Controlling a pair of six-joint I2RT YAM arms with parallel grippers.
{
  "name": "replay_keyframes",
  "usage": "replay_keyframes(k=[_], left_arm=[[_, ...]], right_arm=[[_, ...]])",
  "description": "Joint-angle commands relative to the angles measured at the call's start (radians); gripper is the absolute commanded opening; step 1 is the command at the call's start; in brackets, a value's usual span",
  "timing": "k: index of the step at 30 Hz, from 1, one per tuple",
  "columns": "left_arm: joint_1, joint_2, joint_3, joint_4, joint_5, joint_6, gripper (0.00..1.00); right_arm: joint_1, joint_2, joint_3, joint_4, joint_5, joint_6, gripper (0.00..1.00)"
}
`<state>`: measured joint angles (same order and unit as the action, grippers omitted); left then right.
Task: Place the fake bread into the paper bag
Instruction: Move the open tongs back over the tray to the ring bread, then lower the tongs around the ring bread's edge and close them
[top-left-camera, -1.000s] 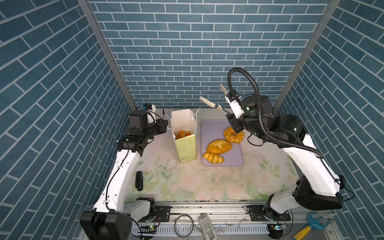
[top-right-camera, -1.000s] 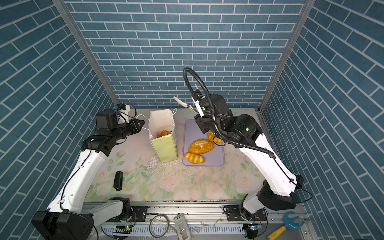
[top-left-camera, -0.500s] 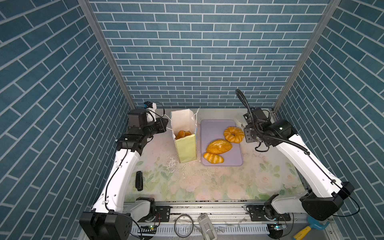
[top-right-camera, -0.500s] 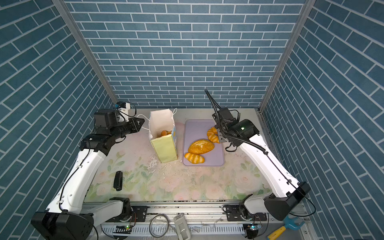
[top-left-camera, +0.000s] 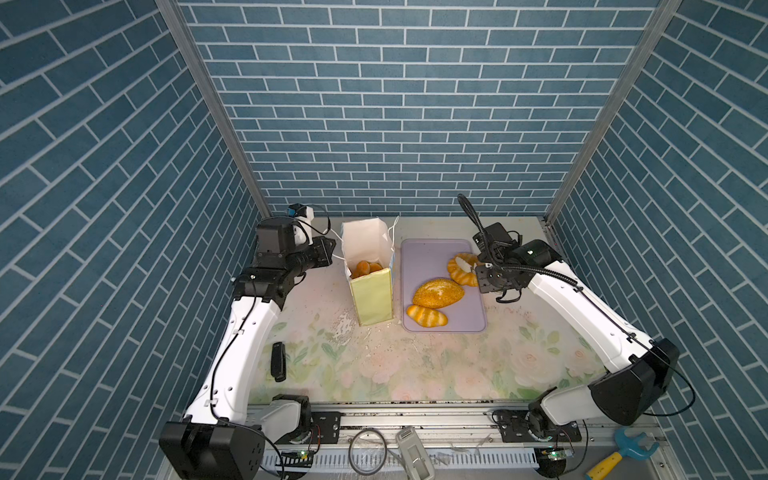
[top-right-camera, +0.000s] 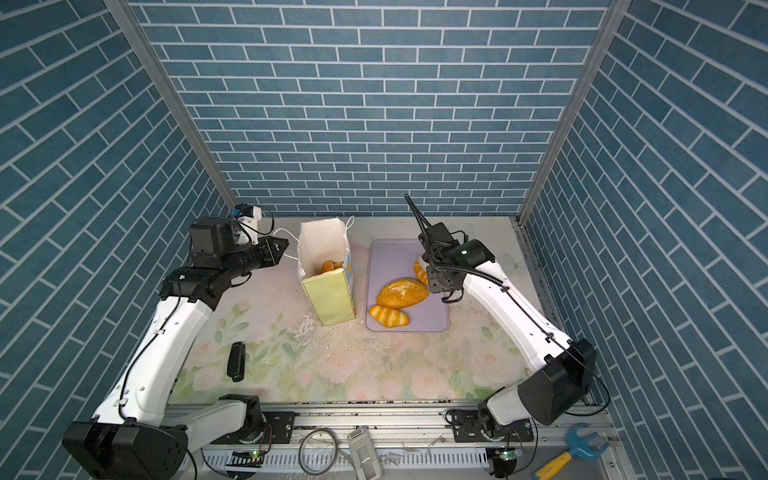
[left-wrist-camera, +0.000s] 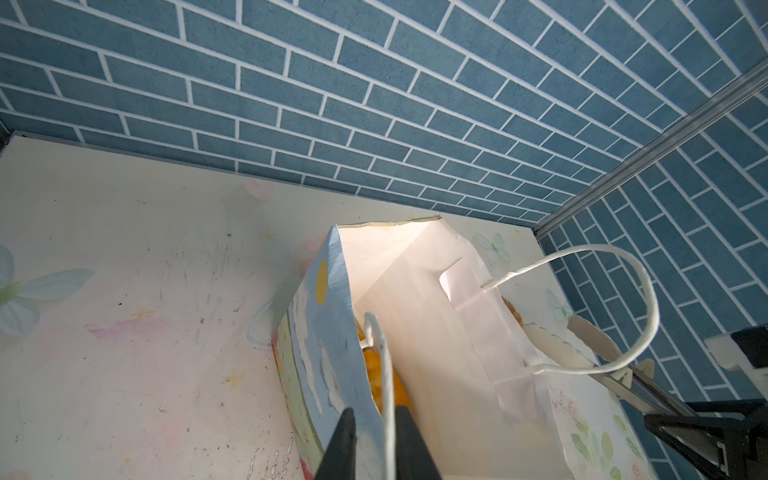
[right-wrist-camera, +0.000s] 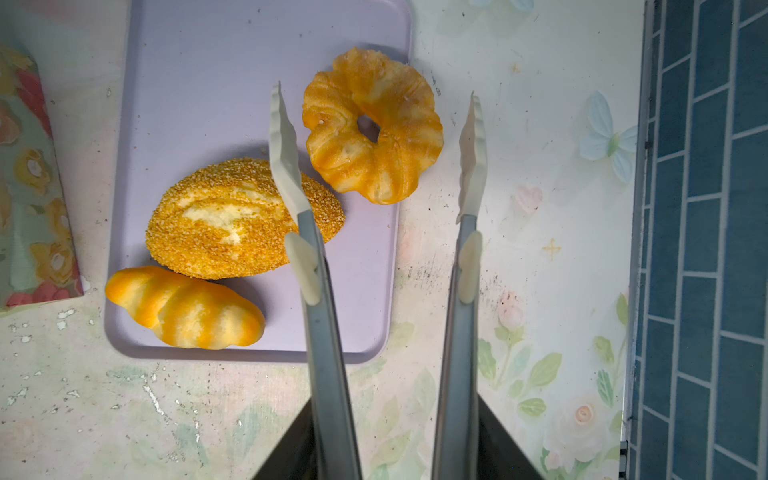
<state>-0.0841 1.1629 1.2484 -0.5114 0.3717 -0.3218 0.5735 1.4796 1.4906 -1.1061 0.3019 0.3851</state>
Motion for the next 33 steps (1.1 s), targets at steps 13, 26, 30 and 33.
replay_keyframes(k=[13,26,30,33], left_arm=[[-0.003,0.002,0.079,-0.09,-0.025,0.051,0.21],[-0.003,-0.026,0.012,-0.027,-0.025,0.021,0.22],[-0.003,-0.01,0.009,-0.017,-0.009,0.012,0.22],[-0.003,-0.008,0.004,-0.011,-0.009,0.009,0.22]], right_arm=[[-0.043,0.171,0.018,0.107,-0.098,-0.046,0.5],[-0.045,0.233,-0.039,0.159,-0.129,-0.104,0.44],[-0.045,0.239,-0.046,0.155,-0.153,-0.089,0.41],[-0.045,0.263,-0.034,0.15,-0.171,-0.099,0.39]])
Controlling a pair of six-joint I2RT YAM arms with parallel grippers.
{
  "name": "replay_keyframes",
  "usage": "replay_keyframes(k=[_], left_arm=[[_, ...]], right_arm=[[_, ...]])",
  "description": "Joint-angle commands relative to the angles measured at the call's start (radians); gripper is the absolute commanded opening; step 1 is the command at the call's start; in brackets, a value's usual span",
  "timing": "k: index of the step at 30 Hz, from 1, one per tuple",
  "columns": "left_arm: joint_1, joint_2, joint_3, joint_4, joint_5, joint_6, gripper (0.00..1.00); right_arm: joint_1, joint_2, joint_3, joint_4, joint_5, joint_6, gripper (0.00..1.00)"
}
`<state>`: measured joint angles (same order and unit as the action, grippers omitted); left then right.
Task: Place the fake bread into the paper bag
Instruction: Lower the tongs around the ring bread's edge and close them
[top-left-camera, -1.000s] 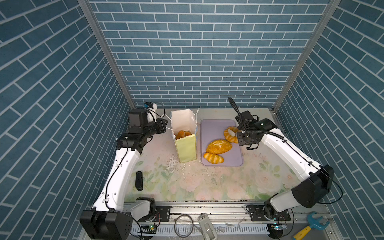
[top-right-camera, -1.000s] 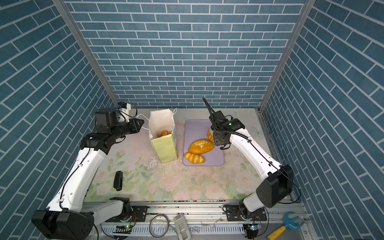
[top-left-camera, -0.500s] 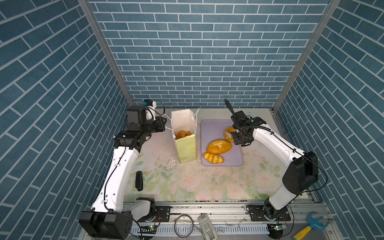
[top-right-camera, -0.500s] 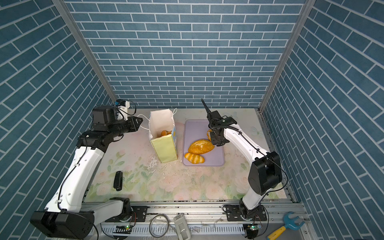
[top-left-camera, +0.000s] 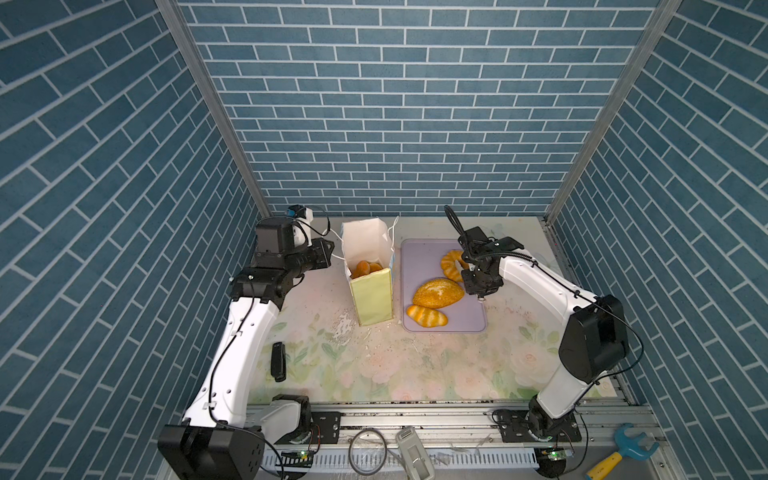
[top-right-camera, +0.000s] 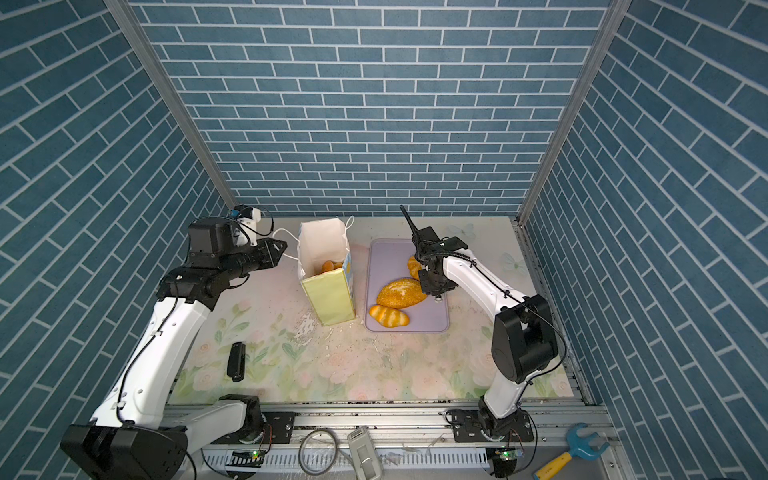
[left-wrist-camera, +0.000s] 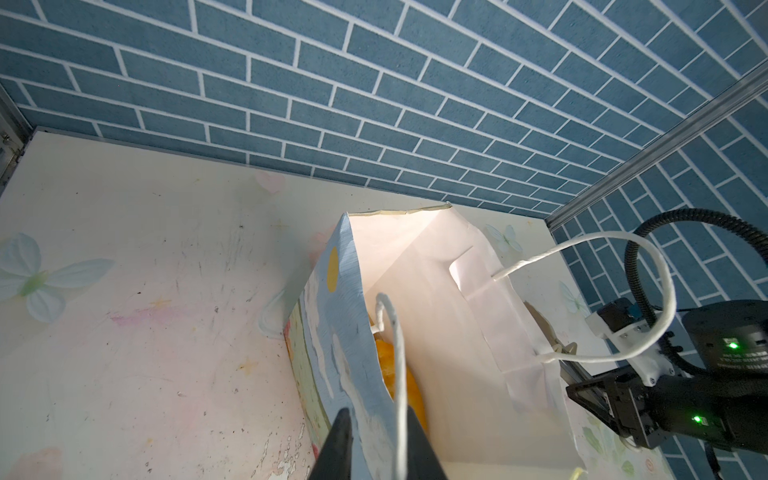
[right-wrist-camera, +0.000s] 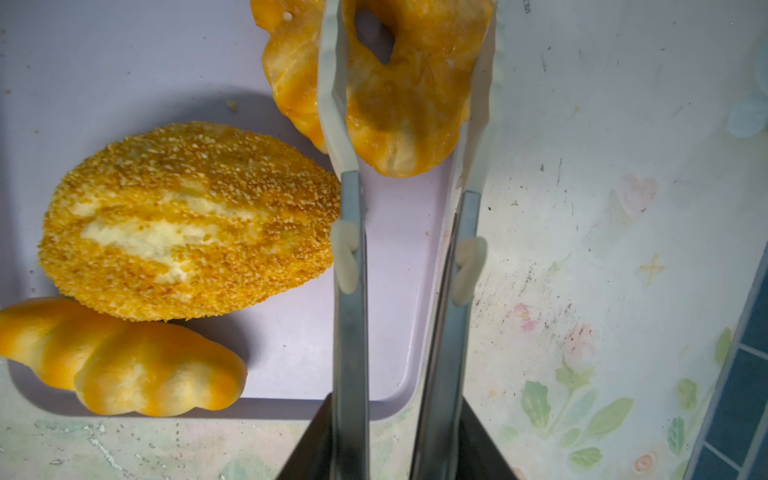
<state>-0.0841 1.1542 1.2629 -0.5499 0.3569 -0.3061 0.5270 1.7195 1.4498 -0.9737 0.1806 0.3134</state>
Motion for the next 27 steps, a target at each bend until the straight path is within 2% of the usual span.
replay_keyframes(k=[1,14,27], left_arm=[[-0.003,0.004,-0.012,0.028,0.004,-0.006,0.22],[-0.002,0.041,0.013,0.029,0.0,0.002,0.22],[-0.002,0.022,0.0,0.009,-0.022,0.021,0.22]], right_arm=[[0.003,0.033,0.014,0.018,-0.053,-0.033,0.38],[0.019,0.076,0.129,0.006,-0.103,-0.06,0.32],[0.017,0.048,0.154,-0.061,-0.007,-0.091,0.46]])
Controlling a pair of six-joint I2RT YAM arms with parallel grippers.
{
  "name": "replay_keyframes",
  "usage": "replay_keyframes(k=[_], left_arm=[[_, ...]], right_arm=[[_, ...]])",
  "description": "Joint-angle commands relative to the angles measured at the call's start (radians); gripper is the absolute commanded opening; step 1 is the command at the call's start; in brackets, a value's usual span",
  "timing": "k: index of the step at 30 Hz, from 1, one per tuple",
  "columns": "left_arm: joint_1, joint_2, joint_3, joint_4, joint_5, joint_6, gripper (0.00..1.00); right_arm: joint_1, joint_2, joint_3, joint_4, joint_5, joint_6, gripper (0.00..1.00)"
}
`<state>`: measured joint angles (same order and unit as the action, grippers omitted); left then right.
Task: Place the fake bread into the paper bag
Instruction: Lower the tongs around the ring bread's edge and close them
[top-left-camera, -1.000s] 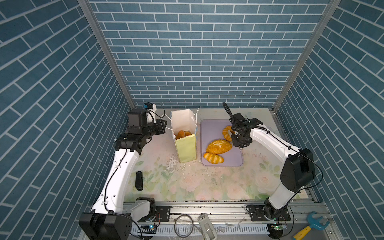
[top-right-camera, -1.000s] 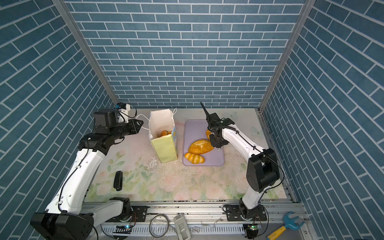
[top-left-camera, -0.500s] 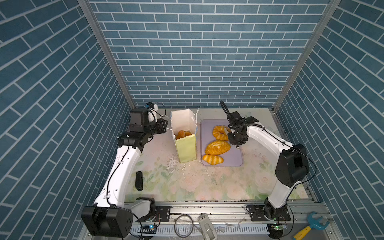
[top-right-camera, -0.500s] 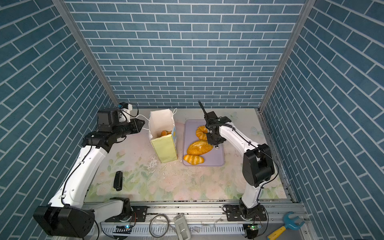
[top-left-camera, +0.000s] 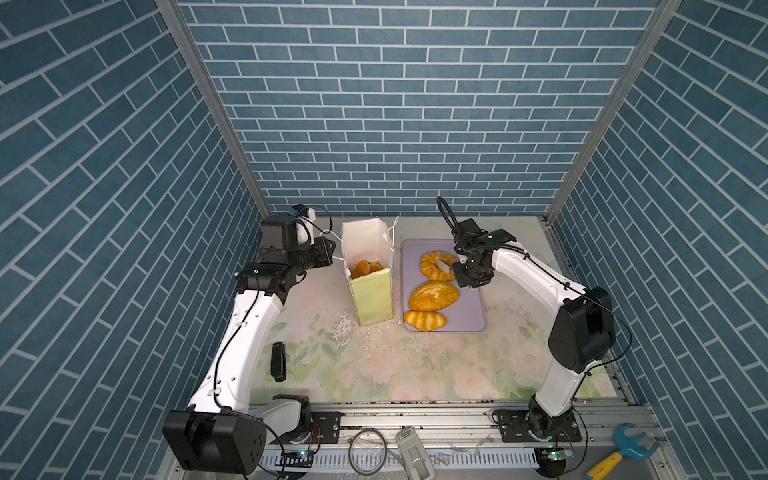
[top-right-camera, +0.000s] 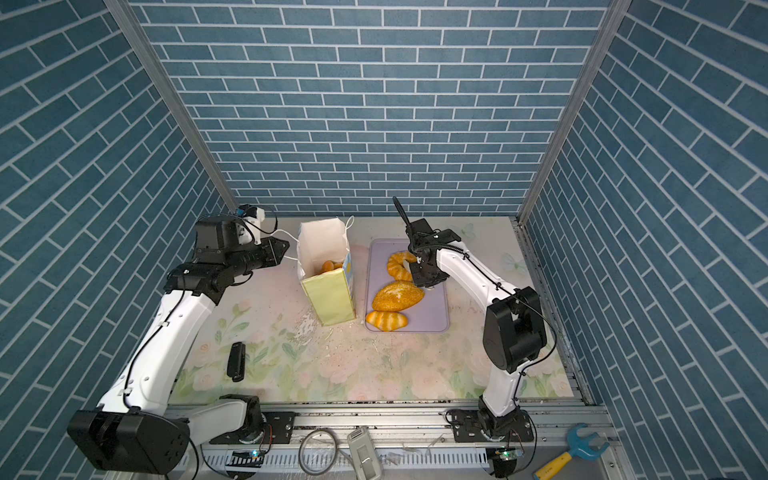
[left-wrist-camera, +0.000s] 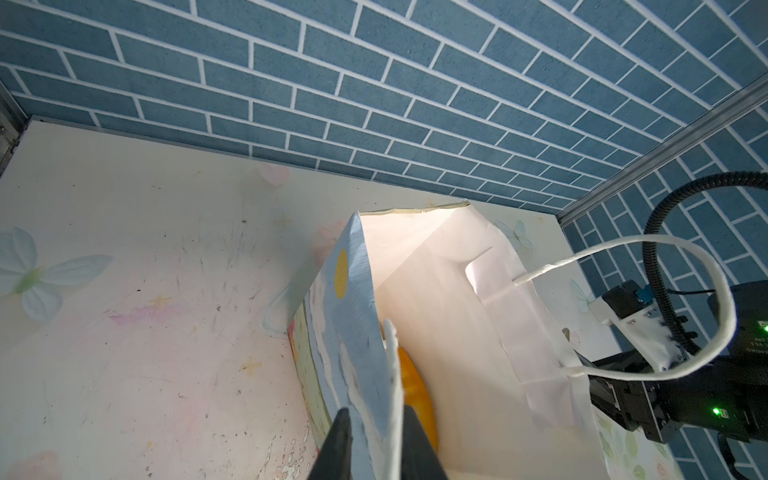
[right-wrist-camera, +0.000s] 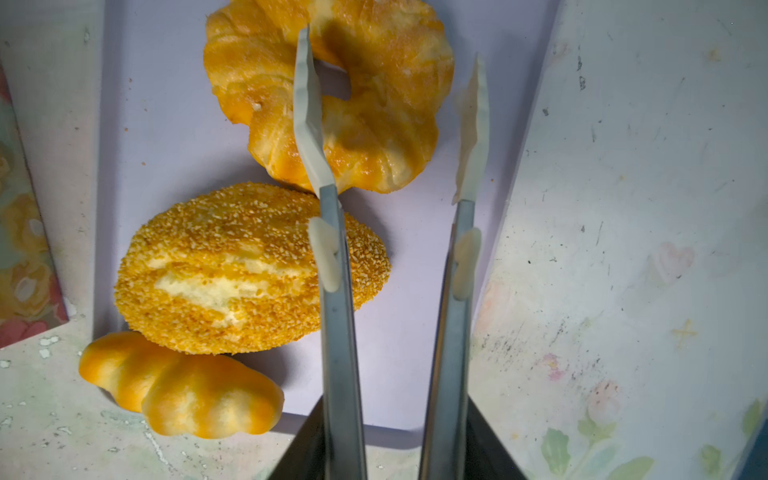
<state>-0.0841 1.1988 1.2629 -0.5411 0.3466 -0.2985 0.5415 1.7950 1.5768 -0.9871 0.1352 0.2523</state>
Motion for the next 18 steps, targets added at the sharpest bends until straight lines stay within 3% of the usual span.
replay_keyframes(k=[1,18], left_arm=[[-0.002,-0.022,-0.003,0.001,-0.012,0.013,0.22],[-0.002,-0.038,-0.017,0.018,-0.011,0.0,0.22]], right_arm=[[0.003,-0.026,0.026,-0.048,0.04,-0.031,0.46],[-0.034,0.009,0.039,-0.009,-0.019,-0.024,0.46]])
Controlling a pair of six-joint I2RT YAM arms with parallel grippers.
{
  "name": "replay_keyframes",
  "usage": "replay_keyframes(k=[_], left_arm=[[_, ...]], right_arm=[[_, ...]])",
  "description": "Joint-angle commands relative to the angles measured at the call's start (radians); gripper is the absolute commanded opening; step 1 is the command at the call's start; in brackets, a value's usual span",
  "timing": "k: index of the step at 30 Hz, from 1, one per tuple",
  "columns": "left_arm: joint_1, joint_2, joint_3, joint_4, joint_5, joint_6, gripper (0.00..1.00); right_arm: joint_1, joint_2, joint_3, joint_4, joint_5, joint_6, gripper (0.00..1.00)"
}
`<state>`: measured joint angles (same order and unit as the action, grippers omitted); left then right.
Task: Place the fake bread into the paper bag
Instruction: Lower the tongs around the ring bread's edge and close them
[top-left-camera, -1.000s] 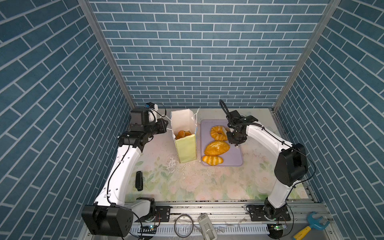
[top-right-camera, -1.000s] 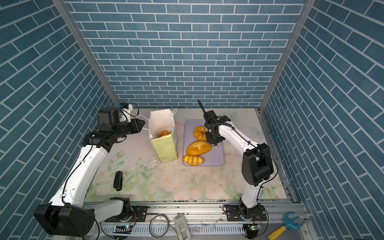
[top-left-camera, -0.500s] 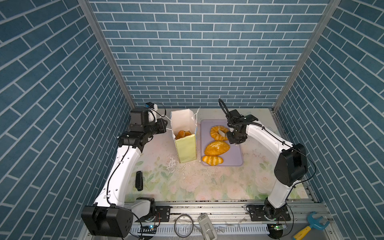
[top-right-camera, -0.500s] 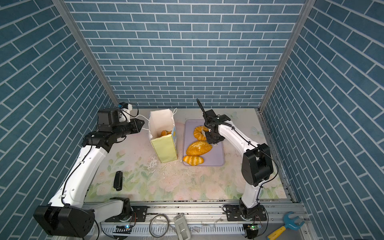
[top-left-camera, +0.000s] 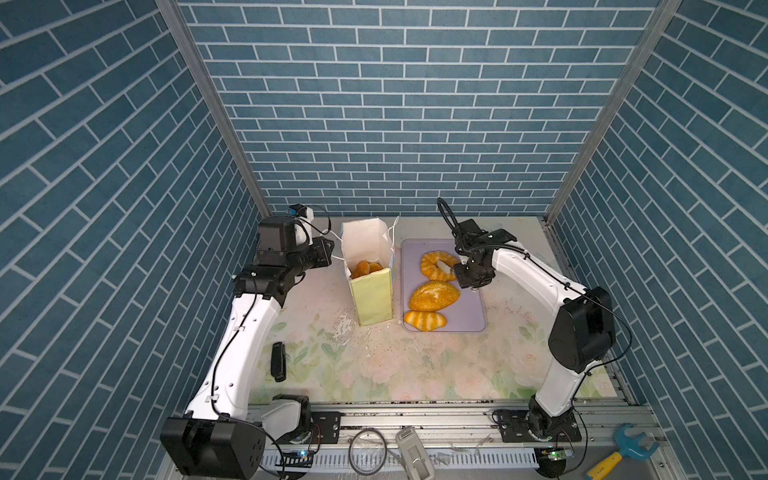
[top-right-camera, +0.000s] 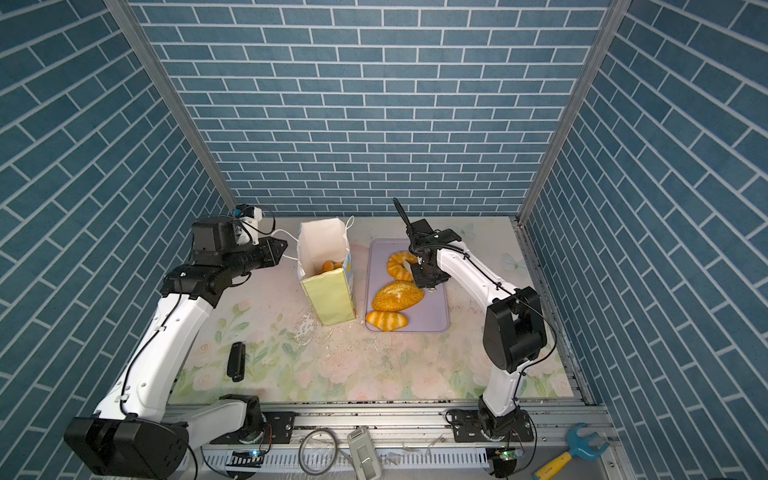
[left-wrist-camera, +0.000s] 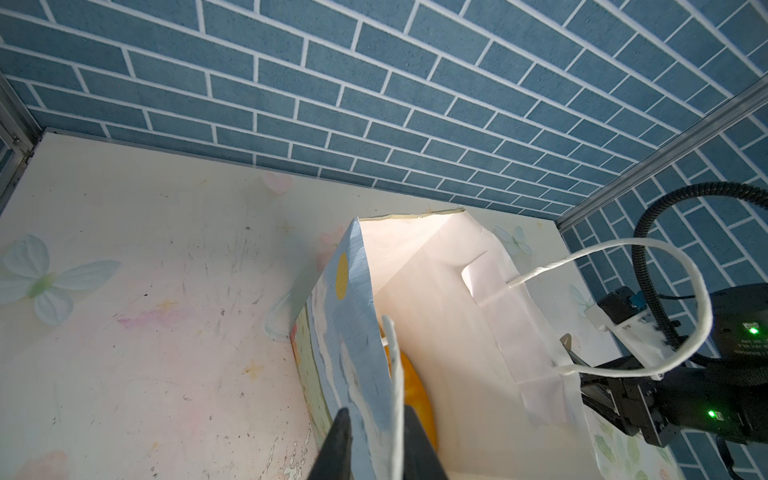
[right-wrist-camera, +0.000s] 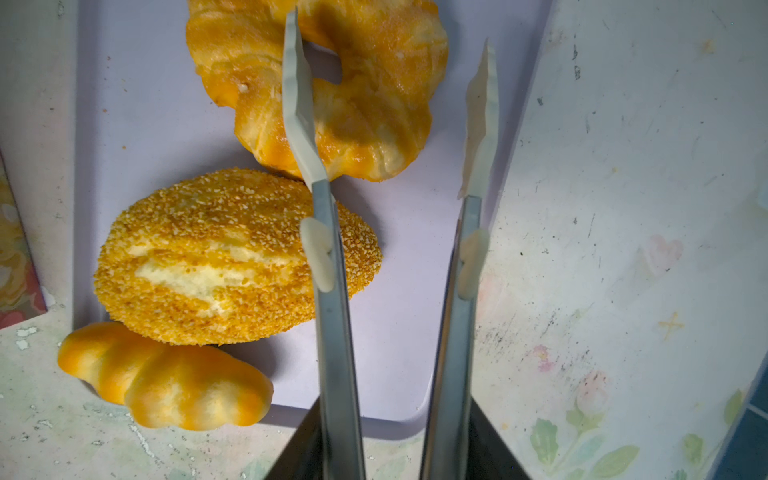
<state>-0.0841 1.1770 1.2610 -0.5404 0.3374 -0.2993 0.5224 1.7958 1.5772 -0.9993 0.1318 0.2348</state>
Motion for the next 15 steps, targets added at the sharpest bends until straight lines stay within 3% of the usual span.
replay_keyframes(k=[1,15], left_arm=[[-0.002,-0.016,-0.013,0.017,-0.001,0.001,0.22],[-0.001,-0.011,-0.016,0.011,-0.003,0.005,0.22]], right_arm=[[-0.019,0.021,0.045,0.001,-0.034,-0.011,0.46],[-0.056,0.107,0.035,-0.01,-0.143,-0.014,0.46]])
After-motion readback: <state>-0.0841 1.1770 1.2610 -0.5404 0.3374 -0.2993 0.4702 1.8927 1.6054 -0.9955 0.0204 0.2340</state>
